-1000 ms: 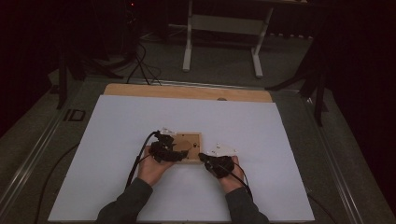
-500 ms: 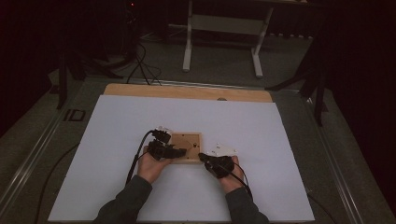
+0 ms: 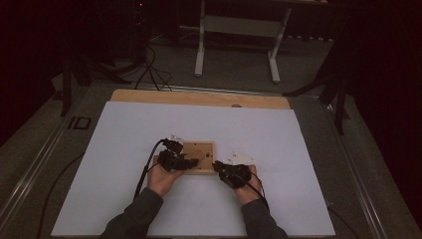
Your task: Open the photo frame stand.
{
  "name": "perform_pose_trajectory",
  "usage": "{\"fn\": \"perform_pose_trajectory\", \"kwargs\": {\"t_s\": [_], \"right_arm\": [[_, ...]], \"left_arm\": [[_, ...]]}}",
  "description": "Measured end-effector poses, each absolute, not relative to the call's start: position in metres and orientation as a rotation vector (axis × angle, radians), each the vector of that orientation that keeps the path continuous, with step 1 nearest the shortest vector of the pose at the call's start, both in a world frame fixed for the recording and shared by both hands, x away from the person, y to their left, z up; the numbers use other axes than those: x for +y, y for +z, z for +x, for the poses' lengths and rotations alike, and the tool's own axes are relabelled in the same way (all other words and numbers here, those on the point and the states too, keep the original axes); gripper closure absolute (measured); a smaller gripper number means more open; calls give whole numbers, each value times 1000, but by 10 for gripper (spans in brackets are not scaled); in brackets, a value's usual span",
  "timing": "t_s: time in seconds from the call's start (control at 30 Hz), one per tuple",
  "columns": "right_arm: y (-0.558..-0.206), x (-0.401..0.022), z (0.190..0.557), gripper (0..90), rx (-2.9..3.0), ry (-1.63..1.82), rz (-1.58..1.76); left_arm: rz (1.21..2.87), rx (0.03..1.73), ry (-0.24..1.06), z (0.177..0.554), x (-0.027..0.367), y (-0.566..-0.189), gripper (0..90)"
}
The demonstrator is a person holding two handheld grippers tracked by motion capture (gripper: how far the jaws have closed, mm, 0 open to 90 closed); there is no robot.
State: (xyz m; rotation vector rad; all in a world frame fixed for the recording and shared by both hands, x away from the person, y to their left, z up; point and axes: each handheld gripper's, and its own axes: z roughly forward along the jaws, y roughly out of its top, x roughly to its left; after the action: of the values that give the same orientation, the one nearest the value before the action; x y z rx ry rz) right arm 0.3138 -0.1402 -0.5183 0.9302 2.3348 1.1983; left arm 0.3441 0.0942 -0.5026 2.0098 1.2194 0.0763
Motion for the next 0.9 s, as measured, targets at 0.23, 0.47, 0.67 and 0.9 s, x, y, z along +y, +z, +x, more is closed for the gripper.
{"fn": "perform_pose_trajectory", "kwargs": {"t_s": [0.23,0.47,0.67,0.9], "right_arm": [[-511,-149,318,746,2315,1237,964],[-503,-152,320,709,2300,1264,966],[-499,-157,325,689,2281,1281,992],[-494,-156,329,648,2283,1285,985]], "left_arm": [[2017,1179,142,339,91,-500,532],[2033,1131,223,332,87,-497,531],[2048,1094,278,327,86,-497,530],[2058,1060,339,319,86,-498,530]]}}
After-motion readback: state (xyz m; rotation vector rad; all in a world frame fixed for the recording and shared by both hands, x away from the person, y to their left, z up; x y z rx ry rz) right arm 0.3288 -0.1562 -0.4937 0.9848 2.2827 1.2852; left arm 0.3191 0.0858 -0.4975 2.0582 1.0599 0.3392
